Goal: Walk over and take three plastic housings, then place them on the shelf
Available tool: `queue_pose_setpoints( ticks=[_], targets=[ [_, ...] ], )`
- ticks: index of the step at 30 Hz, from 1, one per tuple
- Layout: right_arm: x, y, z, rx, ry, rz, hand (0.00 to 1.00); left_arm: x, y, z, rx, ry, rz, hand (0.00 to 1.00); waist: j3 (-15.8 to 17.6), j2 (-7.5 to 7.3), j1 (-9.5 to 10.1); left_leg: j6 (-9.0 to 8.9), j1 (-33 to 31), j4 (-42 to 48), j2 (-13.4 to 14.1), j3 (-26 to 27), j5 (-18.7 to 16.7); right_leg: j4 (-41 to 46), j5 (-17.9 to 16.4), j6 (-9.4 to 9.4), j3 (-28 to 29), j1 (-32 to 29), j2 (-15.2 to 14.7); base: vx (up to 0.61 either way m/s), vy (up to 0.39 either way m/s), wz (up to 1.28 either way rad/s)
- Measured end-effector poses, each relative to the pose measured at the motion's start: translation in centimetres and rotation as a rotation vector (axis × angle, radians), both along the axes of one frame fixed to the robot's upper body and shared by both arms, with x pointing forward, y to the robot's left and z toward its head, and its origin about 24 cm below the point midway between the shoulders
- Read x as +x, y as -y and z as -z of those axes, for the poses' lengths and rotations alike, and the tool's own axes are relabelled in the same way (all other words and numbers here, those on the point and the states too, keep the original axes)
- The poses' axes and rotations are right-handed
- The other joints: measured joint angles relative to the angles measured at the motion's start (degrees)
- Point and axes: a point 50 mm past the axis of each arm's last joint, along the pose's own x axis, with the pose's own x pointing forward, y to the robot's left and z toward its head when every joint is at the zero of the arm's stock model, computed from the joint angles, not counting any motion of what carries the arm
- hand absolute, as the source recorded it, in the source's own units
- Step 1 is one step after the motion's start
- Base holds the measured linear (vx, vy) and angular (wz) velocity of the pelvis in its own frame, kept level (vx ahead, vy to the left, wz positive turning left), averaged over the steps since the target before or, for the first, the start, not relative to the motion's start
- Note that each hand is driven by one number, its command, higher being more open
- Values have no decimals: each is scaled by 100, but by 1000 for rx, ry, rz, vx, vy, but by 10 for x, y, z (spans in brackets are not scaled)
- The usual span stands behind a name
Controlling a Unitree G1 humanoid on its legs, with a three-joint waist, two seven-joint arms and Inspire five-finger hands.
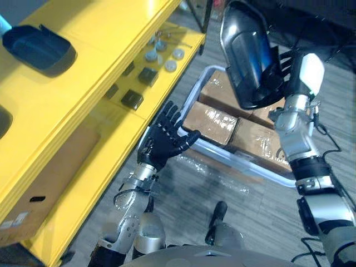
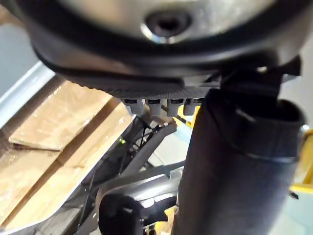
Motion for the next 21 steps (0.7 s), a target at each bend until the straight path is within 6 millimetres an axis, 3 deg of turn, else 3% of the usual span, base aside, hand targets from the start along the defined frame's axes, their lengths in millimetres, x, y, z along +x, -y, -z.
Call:
queue_pose_setpoints(
  ticks=[9,21],
  targets=[
    [-26,-36,12,51,141,-144,0,22,3,-16,121,67,-95,100,-452,-13,-309,-10,283,-78,-9,158,-9,-93,11,17,50,187,6,-11,6,-7],
    [-33,-80,33,84,115,-339,0,29,3,-6,155,21,-123,100,-820,11,-463,-12,289,-30,-1,230,-11,-103,64,0,113,144,21,-27,9,-4]
  ],
)
